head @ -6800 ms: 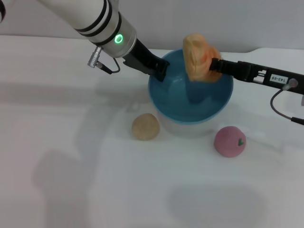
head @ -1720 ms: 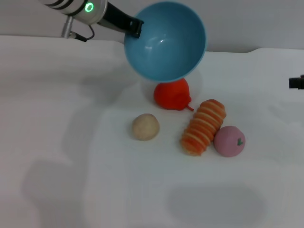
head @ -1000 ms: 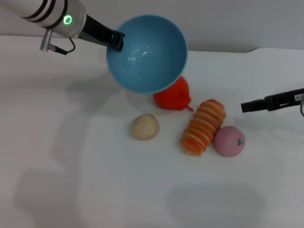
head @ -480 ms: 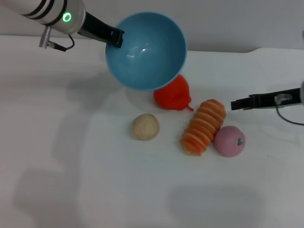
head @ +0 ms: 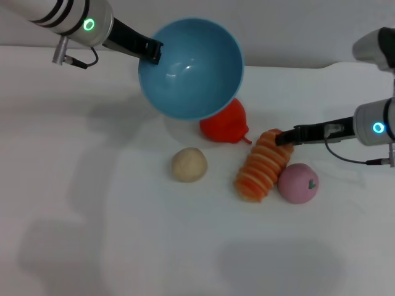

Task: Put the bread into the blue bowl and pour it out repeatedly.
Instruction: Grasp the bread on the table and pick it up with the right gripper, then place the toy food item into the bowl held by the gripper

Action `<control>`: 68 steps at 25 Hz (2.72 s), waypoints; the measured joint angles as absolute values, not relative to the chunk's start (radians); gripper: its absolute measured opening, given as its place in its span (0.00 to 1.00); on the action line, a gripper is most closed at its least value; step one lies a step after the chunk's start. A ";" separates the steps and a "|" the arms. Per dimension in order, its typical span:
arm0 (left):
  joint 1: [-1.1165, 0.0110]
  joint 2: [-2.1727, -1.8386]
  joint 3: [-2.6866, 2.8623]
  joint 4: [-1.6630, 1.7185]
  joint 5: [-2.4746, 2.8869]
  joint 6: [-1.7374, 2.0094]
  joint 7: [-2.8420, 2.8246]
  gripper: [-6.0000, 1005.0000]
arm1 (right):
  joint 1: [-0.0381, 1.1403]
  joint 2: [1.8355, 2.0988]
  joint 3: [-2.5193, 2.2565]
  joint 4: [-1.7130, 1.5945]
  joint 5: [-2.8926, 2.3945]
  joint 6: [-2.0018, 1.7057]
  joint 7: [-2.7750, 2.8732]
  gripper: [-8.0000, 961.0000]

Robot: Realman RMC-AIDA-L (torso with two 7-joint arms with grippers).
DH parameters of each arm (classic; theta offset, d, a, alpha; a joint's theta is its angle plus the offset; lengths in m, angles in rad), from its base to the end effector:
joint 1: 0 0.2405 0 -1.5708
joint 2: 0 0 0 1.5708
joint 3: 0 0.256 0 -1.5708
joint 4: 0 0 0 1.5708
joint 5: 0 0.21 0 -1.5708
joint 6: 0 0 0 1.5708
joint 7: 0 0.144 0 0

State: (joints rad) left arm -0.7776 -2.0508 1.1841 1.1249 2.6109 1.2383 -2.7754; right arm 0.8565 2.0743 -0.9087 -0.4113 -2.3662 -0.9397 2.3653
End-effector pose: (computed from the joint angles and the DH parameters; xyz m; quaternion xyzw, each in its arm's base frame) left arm -0.1643 0.4338 0.0262 -0.8480 -0.4350 0.0291 0.3013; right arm 0.2462 0.4107 -0.0632 -0.8160 0.5425 0.0348 0.1967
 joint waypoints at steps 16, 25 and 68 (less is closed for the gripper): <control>-0.782 -2.051 1.181 1.122 2.611 1.245 -2.775 0.02 | 0.892 2.088 -0.977 -0.259 -2.290 -0.774 2.312 0.45; -0.785 -2.051 1.183 1.121 2.611 1.246 -2.780 0.02 | 0.898 2.088 -0.994 -0.249 -2.273 -0.756 2.292 0.40; -0.965 -2.068 1.463 0.889 2.517 1.298 -2.815 0.02 | 0.505 2.070 -1.057 -1.079 -1.772 -1.278 1.878 0.08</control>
